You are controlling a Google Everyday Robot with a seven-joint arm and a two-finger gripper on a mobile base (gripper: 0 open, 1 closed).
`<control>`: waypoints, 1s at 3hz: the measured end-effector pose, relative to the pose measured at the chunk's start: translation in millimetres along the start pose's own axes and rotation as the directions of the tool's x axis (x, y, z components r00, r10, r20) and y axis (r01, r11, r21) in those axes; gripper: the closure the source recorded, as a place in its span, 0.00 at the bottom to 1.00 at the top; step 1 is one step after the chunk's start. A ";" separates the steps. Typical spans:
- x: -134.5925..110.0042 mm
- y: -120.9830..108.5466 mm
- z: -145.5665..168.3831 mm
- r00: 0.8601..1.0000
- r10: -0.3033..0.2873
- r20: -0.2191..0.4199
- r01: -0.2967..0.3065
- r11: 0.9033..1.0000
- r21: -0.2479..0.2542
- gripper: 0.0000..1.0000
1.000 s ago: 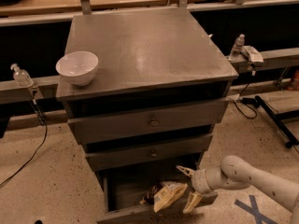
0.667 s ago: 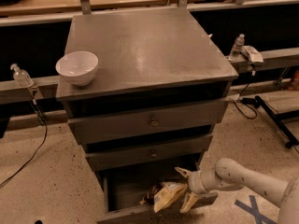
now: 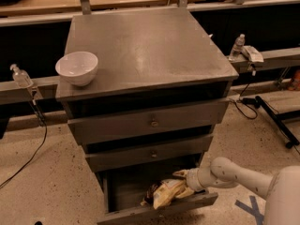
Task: Pick brown chip bag from middle drawer and place on counter
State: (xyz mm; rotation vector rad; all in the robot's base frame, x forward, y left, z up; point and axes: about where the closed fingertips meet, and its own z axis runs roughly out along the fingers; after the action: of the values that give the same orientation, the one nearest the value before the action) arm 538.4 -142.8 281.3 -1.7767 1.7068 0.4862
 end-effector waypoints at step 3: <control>-40.4 -43.4 -75.8 0.838 0.014 0.545 -0.076 0.993 0.092 1.00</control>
Offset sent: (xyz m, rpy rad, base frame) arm 0.0095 -0.0183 0.1187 0.6038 -0.0410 0.1026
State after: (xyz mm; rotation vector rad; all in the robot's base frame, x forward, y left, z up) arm 565.5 -163.1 371.3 -1.3451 1.3388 0.8146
